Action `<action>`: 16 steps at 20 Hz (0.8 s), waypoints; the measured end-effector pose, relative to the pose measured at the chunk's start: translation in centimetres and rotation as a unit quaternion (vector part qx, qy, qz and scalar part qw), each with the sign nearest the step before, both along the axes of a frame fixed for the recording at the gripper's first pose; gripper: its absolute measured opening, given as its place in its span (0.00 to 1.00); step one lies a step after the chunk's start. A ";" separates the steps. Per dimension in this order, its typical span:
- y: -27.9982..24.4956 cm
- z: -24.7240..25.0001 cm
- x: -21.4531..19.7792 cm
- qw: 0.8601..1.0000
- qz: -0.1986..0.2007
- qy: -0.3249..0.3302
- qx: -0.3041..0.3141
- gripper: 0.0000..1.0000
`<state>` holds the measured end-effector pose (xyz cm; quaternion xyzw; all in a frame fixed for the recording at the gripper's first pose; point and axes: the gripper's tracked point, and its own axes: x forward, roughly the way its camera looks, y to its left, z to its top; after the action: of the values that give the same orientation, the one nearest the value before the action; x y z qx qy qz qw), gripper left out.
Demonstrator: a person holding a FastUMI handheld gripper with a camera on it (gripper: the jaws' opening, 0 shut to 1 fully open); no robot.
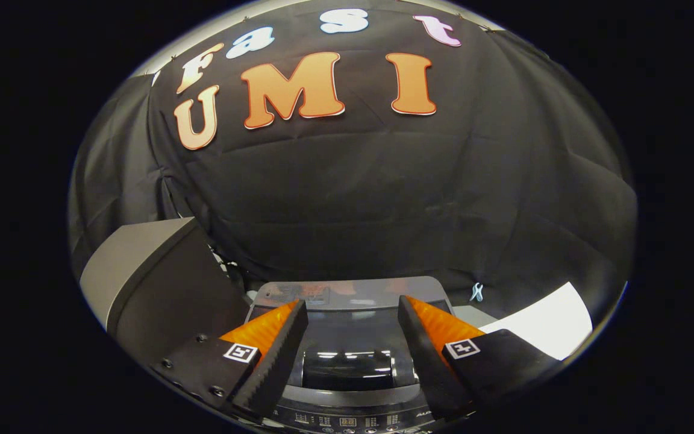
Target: Put the clothes into the washing machine and then close the washing machine lid.
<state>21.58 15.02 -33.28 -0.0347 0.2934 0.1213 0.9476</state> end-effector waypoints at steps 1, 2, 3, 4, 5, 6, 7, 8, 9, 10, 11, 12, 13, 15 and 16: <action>0.2 0.2 -0.2 1.000 0.001 -0.001 -0.002 0.97; 0.3 0.4 -0.5 1.000 0.003 -0.002 -0.004 0.97; 0.5 0.9 -0.8 1.000 0.005 -0.005 -0.003 0.97; 0.9 1.4 -1.0 1.000 0.007 -0.009 0.000 0.97; 1.4 2.1 -1.2 1.000 0.009 -0.014 0.004 0.97; 1.8 2.9 -1.4 1.000 0.011 -0.021 0.008 0.97; 2.3 3.8 -1.7 0.999 0.013 -0.029 0.012 0.97; 2.5 5.0 -2.2 0.999 0.016 -0.036 0.013 0.97; 2.8 6.2 -2.5 0.999 0.017 -0.045 0.013 0.97; 2.9 7.4 -2.8 0.998 0.014 -0.056 0.013 0.97; 2.9 8.7 -3.4 0.998 0.010 -0.067 0.016 0.97; 2.8 9.9 -4.0 0.997 0.002 -0.079 0.019 0.97; 2.8 10.9 -4.5 0.996 -0.007 -0.087 0.022 0.97; 2.4 12.6 -6.3 0.995 -0.026 -0.096 0.028 0.97; 2.4 13.6 -6.9 0.993 -0.034 -0.105 0.032 0.97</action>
<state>14.68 17.45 -19.71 -0.0069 0.1896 0.0936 0.9774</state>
